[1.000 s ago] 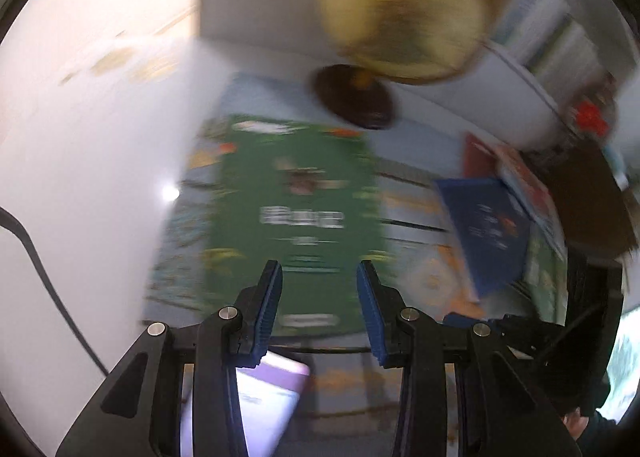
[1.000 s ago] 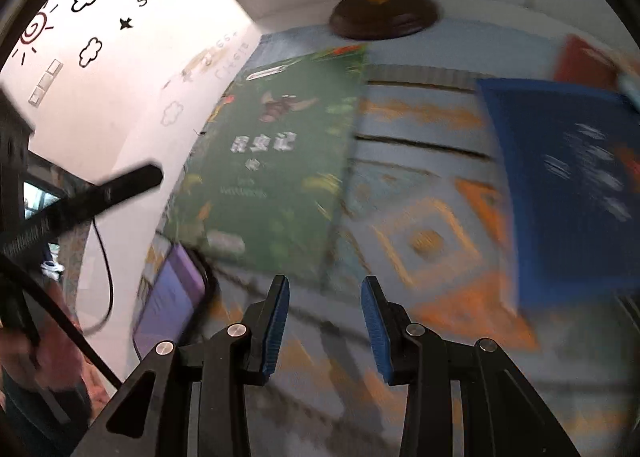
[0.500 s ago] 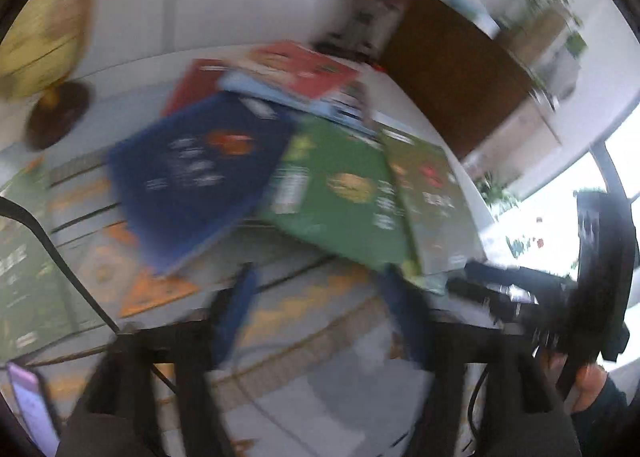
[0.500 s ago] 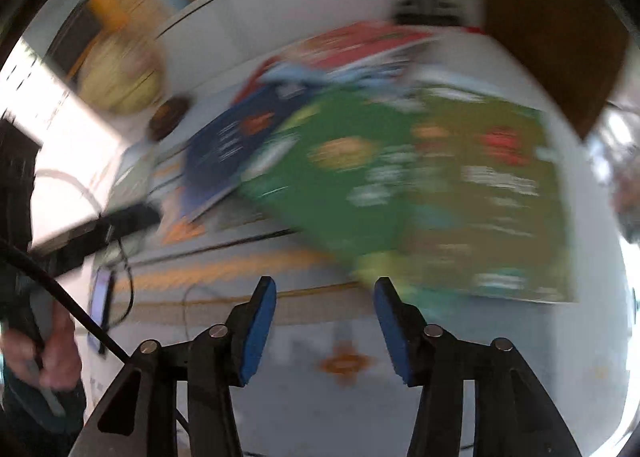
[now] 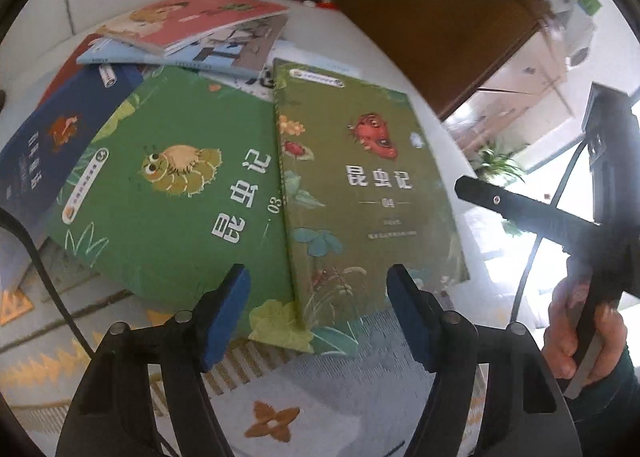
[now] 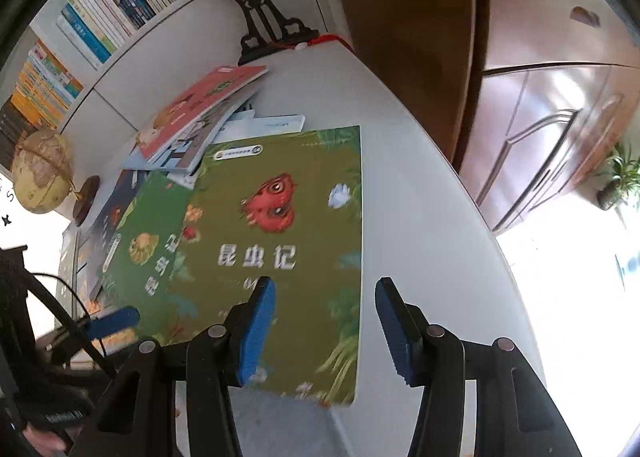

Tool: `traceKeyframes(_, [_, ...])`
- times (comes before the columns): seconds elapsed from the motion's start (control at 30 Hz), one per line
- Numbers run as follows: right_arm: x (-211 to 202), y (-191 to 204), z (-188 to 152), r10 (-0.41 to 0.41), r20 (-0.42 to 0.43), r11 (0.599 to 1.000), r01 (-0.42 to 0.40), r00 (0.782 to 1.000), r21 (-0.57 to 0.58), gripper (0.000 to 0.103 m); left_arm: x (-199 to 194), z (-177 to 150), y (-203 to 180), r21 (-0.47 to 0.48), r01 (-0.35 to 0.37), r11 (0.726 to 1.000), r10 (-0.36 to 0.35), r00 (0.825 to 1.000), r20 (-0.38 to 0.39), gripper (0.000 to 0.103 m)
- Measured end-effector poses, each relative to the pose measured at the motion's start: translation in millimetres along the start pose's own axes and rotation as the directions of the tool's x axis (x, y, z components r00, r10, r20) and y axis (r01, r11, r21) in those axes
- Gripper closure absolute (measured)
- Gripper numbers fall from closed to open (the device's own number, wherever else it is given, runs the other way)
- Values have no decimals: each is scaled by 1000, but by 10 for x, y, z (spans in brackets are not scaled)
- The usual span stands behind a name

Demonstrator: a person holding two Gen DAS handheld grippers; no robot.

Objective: Organize books
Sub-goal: 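Move the left tool to the olive butterfly-cover book's edge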

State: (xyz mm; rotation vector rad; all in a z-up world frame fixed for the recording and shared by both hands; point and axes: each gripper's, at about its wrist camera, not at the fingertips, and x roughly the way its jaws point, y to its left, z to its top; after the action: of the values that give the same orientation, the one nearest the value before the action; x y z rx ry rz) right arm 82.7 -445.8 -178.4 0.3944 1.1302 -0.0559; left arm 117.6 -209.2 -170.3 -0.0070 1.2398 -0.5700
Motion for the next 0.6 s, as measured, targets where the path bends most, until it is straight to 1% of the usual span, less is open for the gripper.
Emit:
traceKeyframes(0.03, [49, -20, 25, 3, -9, 1000, -3, 1000, -6, 57, 9, -5, 2, -6, -7, 1000, 7, 1000, 1, 35])
traceKeyframes(0.07, [98, -29, 46, 3, -19, 1000, -3, 1000, -12, 58, 24, -12, 8, -17, -9, 1000, 9, 1000, -1, 35])
traceKeyframes(0.13, [180, -49, 67, -2, -38, 1000, 1, 999, -25, 60, 81, -26, 19, -49, 16, 999, -17, 1000, -16, 35])
traceKeyframes(0.2, [243, -67, 76, 0, -53, 999, -3, 999, -39, 63, 121, -36, 11, -59, 16, 998, -17, 1000, -15, 35])
traceKeyframes(0.33, [340, -116, 78, 4, -74, 999, -8, 997, -53, 64, 141, -49, -45, -55, 4, 998, -4, 1000, -3, 35])
traceKeyframes(0.47, [423, -104, 82, 59, -105, 996, -65, 993, -55, 65, 166, -57, -94, -50, 13, 999, -13, 1000, 2, 35])
traceKeyframes(0.57, [460, -73, 75, 49, -115, 996, -57, 992, -70, 65, 178, -63, -118, -48, 31, 998, -30, 1000, 6, 35])
traceKeyframes(0.6, [461, -68, 67, 56, -118, 995, -65, 991, -73, 65, 176, -67, -127, -48, 25, 999, -24, 1000, 10, 35])
